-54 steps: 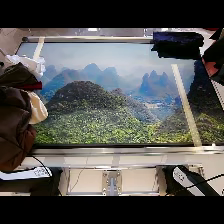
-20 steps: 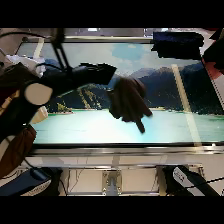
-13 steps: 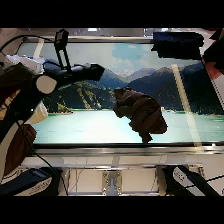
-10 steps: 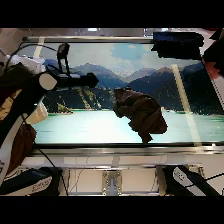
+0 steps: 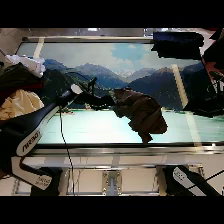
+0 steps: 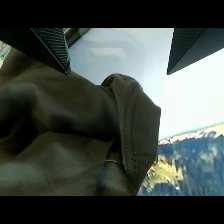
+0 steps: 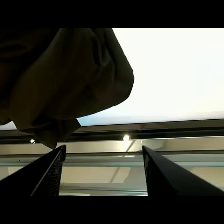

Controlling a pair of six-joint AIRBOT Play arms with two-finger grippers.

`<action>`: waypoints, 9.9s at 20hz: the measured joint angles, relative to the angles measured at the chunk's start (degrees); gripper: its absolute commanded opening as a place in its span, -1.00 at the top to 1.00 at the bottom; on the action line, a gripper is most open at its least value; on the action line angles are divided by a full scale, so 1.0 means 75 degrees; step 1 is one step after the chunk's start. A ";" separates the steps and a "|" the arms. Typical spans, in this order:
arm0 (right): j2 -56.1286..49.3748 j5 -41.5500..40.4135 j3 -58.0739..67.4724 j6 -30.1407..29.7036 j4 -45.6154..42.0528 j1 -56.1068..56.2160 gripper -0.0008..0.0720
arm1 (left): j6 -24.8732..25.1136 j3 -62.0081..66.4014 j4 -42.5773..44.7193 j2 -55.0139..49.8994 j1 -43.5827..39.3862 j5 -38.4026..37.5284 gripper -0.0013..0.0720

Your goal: Fold the shirts.

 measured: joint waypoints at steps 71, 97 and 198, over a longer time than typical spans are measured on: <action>0.3445 0.1722 0.3902 -0.1000 0.2098 0.0650 0.95 | 0.1434 0.0163 0.1996 1.0101 0.5403 -0.0303 0.94; -0.2011 0.7009 0.0396 -0.0501 0.2110 0.1886 -0.04 | 0.3410 -0.0816 -0.1329 0.1087 0.4677 0.0784 -0.49; -0.1338 0.2474 0.3118 -0.0568 0.2011 0.1212 0.95 | 0.2159 0.1970 0.2194 0.3698 0.5173 -0.2413 0.94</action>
